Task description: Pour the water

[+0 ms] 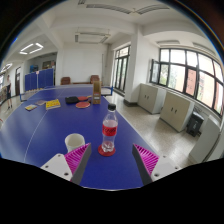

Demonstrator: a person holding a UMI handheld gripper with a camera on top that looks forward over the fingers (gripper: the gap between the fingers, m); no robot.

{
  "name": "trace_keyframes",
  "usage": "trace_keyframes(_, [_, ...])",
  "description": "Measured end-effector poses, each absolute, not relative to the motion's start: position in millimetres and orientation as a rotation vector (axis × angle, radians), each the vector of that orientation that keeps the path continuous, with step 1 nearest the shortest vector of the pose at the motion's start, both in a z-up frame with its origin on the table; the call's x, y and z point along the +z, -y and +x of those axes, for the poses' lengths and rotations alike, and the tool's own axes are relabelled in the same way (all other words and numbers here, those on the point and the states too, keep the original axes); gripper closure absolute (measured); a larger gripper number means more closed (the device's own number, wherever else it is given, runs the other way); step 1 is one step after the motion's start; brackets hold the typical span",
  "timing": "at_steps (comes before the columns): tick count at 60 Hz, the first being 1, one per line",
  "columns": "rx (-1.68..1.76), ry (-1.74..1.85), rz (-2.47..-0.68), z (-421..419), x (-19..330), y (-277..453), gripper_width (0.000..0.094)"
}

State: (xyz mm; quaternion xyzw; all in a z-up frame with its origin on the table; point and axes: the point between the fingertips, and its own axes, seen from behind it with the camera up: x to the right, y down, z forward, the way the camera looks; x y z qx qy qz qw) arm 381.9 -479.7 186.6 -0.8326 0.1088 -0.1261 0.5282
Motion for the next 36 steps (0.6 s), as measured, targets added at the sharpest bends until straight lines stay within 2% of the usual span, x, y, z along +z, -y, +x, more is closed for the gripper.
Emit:
trace_keyframes(2, [-0.303,-0.260,-1.994,374,199,497,0.0088])
trace_keyframes(17, [-0.315,-0.225,-2.036,310,227,640,0.0087])
trace_keyframes(36, [-0.328,-0.190,-2.017,289,249,709,0.0089])
